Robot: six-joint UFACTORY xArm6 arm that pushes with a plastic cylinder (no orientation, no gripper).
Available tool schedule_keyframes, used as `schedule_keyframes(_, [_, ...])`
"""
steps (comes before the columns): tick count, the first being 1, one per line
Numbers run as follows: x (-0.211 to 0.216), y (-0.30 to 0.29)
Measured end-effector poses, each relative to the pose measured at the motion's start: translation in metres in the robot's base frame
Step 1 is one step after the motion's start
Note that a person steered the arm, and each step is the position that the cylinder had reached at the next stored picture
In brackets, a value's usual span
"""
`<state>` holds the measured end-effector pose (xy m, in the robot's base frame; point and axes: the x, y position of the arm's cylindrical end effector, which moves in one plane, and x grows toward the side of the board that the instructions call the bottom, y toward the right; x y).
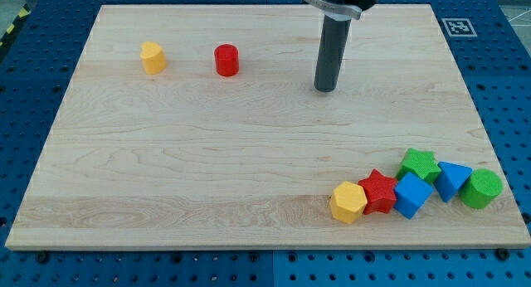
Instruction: Slide the red circle to the center
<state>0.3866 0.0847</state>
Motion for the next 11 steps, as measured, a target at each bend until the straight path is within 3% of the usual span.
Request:
schedule_keyframes(1, [-0.009, 0.0])
schedule_keyframes(2, [-0.046, -0.01])
schedule_keyframes(5, [-0.159, -0.108])
schedule_keyframes(6, [-0.165, -0.141])
schedule_keyframes(9, [-0.068, -0.207])
schedule_keyframes(11, [-0.06, -0.156])
